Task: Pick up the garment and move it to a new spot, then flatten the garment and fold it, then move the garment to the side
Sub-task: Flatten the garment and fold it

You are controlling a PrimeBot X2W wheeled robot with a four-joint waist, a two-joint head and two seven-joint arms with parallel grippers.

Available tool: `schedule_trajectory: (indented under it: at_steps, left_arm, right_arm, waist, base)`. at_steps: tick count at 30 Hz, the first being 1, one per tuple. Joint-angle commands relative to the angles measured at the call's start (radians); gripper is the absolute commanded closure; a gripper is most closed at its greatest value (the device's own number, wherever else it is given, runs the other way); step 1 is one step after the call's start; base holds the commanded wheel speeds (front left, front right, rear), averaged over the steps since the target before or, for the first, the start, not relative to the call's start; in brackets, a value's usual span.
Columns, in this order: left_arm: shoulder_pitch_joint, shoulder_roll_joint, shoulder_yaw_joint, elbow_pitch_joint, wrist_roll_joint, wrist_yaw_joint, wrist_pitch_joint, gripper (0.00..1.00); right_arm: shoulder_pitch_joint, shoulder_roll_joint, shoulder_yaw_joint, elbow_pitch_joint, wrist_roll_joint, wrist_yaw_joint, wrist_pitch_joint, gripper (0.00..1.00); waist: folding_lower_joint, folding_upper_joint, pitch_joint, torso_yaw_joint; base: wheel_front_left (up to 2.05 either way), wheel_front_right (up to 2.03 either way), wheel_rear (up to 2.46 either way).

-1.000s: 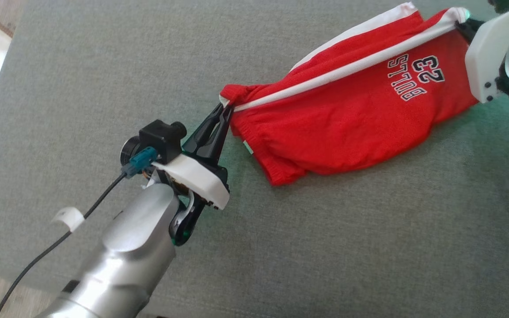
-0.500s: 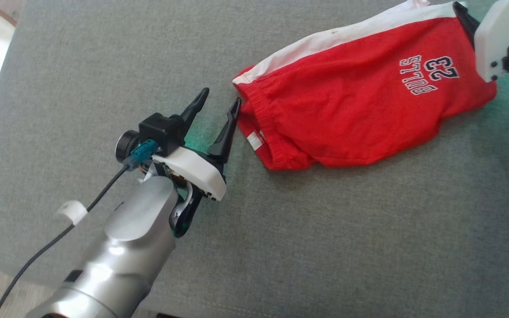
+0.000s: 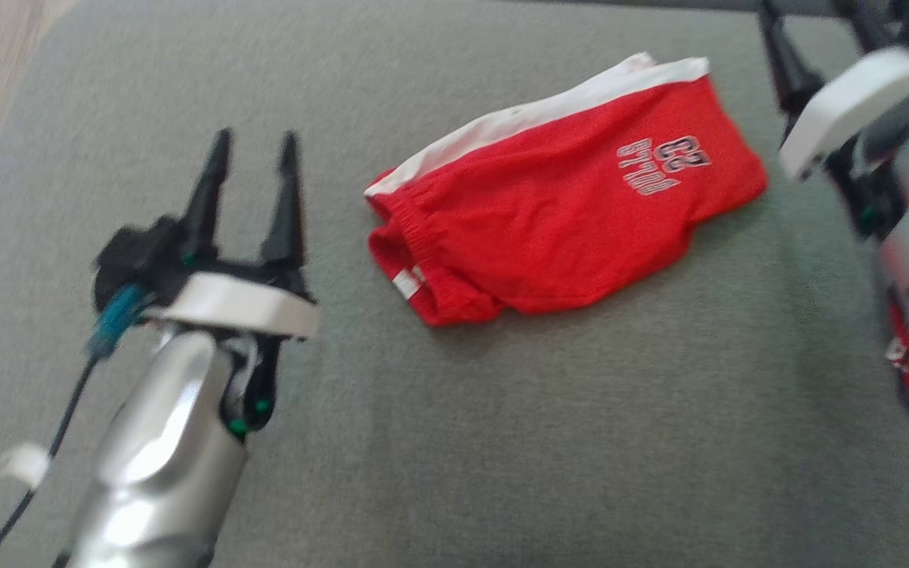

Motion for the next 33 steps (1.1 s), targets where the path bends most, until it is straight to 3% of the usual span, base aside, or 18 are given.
schedule_trajectory:
  at_steps: [1, 6, 10, 22, 27, 33]
  left_arm:
    - [0.007, 0.027, 0.064, -0.05, 0.006, 0.007, -0.009, 0.0]
    - [0.133, 0.004, 0.167, -0.15, 0.056, 0.006, -0.009, 0.0]
    - [0.216, -0.014, 0.202, -0.192, 0.12, -0.018, -0.009, 0.0]
    - [0.455, -0.105, 0.319, -0.231, 0.223, -0.058, -0.009, 0.0]
    - [0.49, -0.124, 0.331, -0.225, 0.245, -0.083, -0.009, 0.0]
    - [0.463, -0.131, 0.325, -0.221, 0.256, -0.102, -0.009, 0.0]
  right_arm:
    - [0.022, 0.017, -0.006, -0.03, 0.011, -0.002, -0.028, 0.0]
    - [0.121, 0.061, -0.05, -0.074, -0.004, -0.002, -0.11, 0.0]
    - [0.22, 0.104, -0.158, -0.115, -0.032, -0.002, -0.14, 0.0]
    - [0.674, 0.309, -0.491, -0.368, -0.284, -0.002, -0.145, 0.0]
    - [0.759, 0.332, -0.532, -0.428, -0.332, -0.002, -0.137, 0.0]
    - [0.754, 0.335, -0.557, -0.477, -0.327, -0.002, -0.073, 0.0]
  waist:
    - [0.0002, 0.0, -0.046, -0.04]
    - [0.0002, 0.0, -0.093, -0.088]
    - [0.0002, 0.0, -0.131, -0.111]
    - [0.0002, 0.0, -0.222, -0.162]
    - [0.0002, 0.0, -0.218, -0.152]
    - [0.0002, 0.0, -0.177, -0.117]
  base:
    - [0.0, 0.0, 0.0]
    - [0.0, 0.0, 0.0]
    - [0.0, 0.0, 0.0]
    - [0.0, 0.0, 0.0]
    - [0.0, 0.0, 0.0]
    - [0.0, 0.0, 0.0]
